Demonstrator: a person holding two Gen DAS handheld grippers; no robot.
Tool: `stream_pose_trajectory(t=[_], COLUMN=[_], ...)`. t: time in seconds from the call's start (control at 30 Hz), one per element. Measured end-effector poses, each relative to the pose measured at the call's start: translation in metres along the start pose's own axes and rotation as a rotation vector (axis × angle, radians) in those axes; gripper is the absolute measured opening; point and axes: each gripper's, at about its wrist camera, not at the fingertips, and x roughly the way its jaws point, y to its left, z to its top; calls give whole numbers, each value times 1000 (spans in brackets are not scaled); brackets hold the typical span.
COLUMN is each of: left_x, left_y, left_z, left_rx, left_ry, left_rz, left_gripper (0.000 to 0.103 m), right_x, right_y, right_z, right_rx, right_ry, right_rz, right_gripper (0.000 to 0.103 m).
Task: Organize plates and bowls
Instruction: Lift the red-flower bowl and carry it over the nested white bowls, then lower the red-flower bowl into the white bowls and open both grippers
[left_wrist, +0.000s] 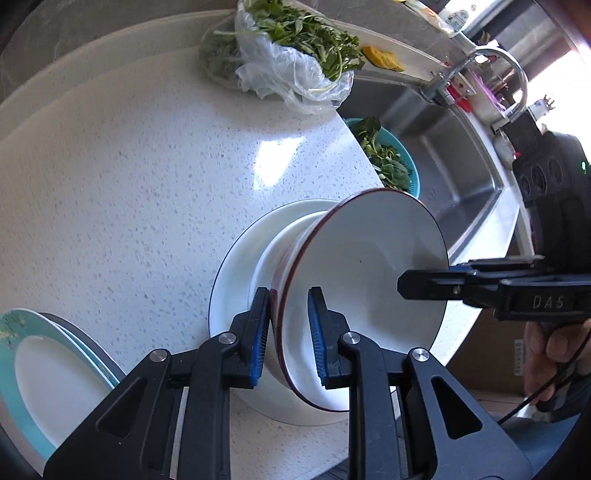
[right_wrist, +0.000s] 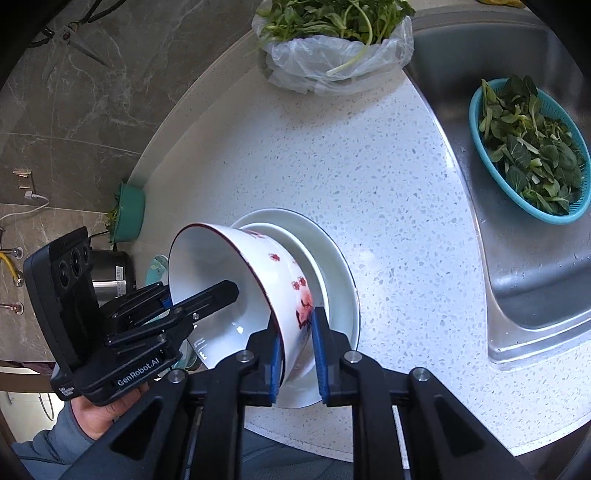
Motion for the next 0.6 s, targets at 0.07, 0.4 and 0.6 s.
stream_pose_trajectory(t=[0.07,0.4,0.6], left_x=[1,-6,-18], left_y=[-1,-2,3], left_z=[-1,-7,-8], left_rx=[7,-3,-28], left_ry=[-19,-78,-131], left_rz=[2,-68,-130], left_gripper=[20,47,56], right_x=[0,3,5], right_y=[1,6,11], right_z=[1,1,-1], right_rx=[-11,-18,-29], right_ry=[-2,10,28], right_rz=[-13,-43,-75], right_gripper=[16,14,15])
